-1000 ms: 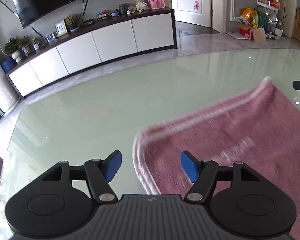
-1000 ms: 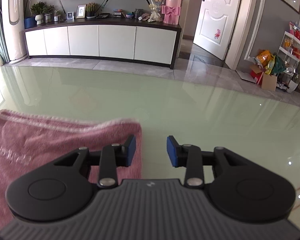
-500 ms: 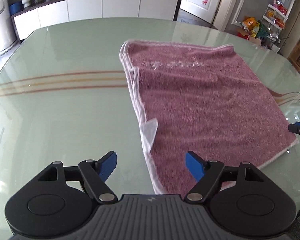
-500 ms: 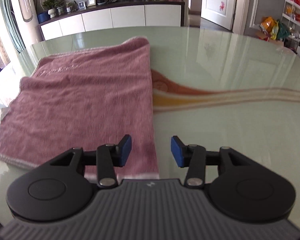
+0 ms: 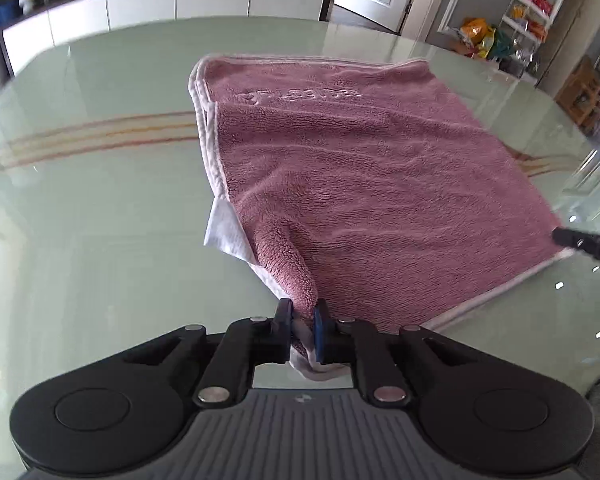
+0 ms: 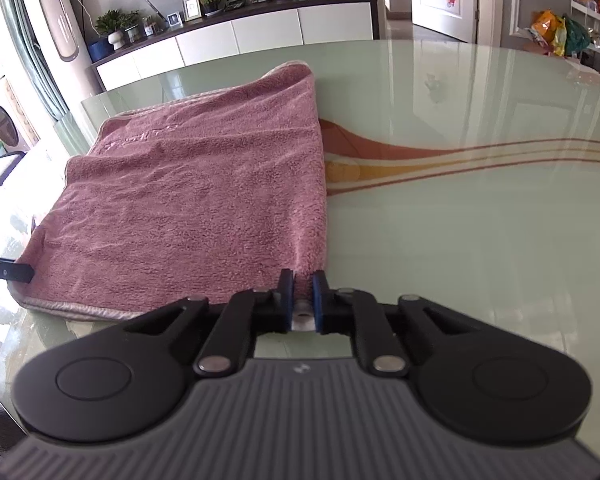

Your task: Fold towel

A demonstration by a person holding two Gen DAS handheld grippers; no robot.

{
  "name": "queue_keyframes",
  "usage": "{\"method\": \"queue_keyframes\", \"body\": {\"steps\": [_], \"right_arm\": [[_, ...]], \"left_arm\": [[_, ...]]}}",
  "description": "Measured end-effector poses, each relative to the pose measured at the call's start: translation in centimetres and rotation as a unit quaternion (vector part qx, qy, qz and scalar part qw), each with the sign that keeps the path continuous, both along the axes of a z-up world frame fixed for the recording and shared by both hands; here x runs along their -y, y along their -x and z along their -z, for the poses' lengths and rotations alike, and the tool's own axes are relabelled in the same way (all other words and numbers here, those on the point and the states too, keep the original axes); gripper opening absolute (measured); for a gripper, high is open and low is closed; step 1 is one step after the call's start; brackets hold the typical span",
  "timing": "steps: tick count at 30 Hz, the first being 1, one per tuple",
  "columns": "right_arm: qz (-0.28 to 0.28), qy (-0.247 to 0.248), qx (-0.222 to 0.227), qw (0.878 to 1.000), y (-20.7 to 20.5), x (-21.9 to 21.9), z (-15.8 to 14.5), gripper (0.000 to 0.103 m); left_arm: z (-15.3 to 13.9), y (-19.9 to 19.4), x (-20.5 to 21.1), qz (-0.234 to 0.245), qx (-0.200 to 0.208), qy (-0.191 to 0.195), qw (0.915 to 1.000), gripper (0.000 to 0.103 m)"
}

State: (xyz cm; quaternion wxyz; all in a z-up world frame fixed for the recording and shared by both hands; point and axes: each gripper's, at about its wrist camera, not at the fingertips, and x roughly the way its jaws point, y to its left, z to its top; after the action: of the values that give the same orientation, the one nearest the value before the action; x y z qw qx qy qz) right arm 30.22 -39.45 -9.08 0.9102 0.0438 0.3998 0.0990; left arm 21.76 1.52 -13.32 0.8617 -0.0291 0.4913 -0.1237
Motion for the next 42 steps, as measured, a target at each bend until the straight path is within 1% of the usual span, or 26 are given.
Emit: {"method": "queue_keyframes", "body": {"steps": [8, 11, 12, 13, 14, 15, 16, 17, 18, 19, 20, 22, 23, 25, 26, 27, 29, 33, 36, 42], "right_arm": [[-0.025, 0.022, -0.01, 0.999, 1.8, -0.2, -1.3, 0.008], [-0.033, 0.03, -0.028, 0.999, 2.5, -0.5, -1.6, 0.009], [-0.033, 0.04, -0.03, 0.998, 2.7, -0.7, -1.6, 0.013], [-0.032, 0.05, -0.031, 0.998, 2.8, -0.9, -1.6, 0.024], [-0.027, 0.071, -0.022, 0.997, 2.9, -1.3, -1.8, 0.03], [-0.019, 0.108, 0.002, 0.994, 3.2, -2.1, -2.3, 0.035], [-0.016, 0.123, 0.018, 0.992, 3.3, -2.5, -2.7, 0.036], [-0.015, 0.137, 0.039, 0.99, 3.7, -3.3, -3.4, 0.036], [-0.018, 0.14, 0.055, 0.988, 4.0, -4.0, -4.0, 0.036], [-0.025, 0.137, 0.067, 0.988, 4.4, -4.7, -4.5, 0.036], [-0.047, 0.126, 0.081, 0.988, 4.8, -6.0, -5.1, 0.036], [-0.107, 0.093, 0.086, 0.986, 5.3, -8.5, -5.5, 0.03], [-0.153, 0.066, 0.082, 0.983, 5.6, -10.5, -5.6, 0.028], [-0.212, 0.03, 0.071, 0.974, 5.6, -13.8, -5.3, 0.02], [-0.242, 0.011, 0.065, 0.968, 5.6, -15.8, -5.1, 0.018], [-0.26, 0.003, 0.061, 0.964, 5.5, -17.4, -4.8, 0.015], [-0.286, -0.007, 0.047, 0.957, 4.9, -20.6, -4.0, 0.015], [-0.309, -0.022, 0.02, 0.951, 3.5, -24.2, -3.0, 0.015], [-0.314, -0.02, 0.019, 0.949, 3.4, -25.6, -2.7, 0.016], [-0.32, -0.009, 0.01, 0.947, 3.2, -26.6, -2.0, 0.017]], "left_arm": [[-0.6, 1.4, -0.9, 0.022, -0.022, 0.008, 0.9995, 0.011], [-0.5, 1.8, -1.1, 0.027, -0.028, 0.004, 0.9992, 0.013], [-0.5, 1.9, -1.3, 0.027, -0.028, 0.003, 0.9993, 0.018], [-0.6, 1.9, -1.5, 0.023, -0.027, 0.0, 0.9994, 0.021], [-0.7, 1.8, -1.7, 0.019, -0.025, -0.003, 0.9995, 0.027], [-1.1, 1.9, -2.0, 0.019, -0.019, -0.005, 0.9996, 0.033], [-1.4, 2.1, -2.3, 0.019, -0.013, -0.007, 0.9997, 0.036], [-1.8, 2.3, -2.6, 0.018, -0.007, -0.009, 0.9998, 0.043], [-2.0, 2.3, -2.9, 0.02, -0.003, -0.011, 0.9997, 0.049], [-2.2, 2.6, -3.3, 0.023, 0.003, -0.014, 0.9996, 0.051], [-2.3, 2.8, -3.7, 0.027, 0.005, -0.016, 0.9995, 0.053], [-2.1, 3.3, -4.3, 0.032, 0.006, -0.016, 0.9993, 0.053], [-2.0, 3.5, -4.6, 0.035, 0.006, -0.014, 0.9993, 0.053], [-1.8, 4.0, -5.3, 0.038, 0.003, -0.005, 0.9993, 0.053], [-1.6, 4.2, -5.4, 0.04, 0.001, -0.002, 0.9992, 0.053], [-1.4, 4.5, -5.5, 0.043, 0.0, 0.001, 0.9991, 0.053], [-1.1, 4.9, -5.5, 0.047, -0.001, 0.003, 0.9989, 0.053], [-0.5, 5.3, -5.5, 0.051, -0.001, 0.003, 0.9987, 0.053], [-0.3, 5.5, -5.9, 0.05, -0.002, 0.011, 0.9987, 0.053], [-0.1, 5.6, -6.6, 0.05, -0.003, 0.026, 0.9984, 0.053]]}}
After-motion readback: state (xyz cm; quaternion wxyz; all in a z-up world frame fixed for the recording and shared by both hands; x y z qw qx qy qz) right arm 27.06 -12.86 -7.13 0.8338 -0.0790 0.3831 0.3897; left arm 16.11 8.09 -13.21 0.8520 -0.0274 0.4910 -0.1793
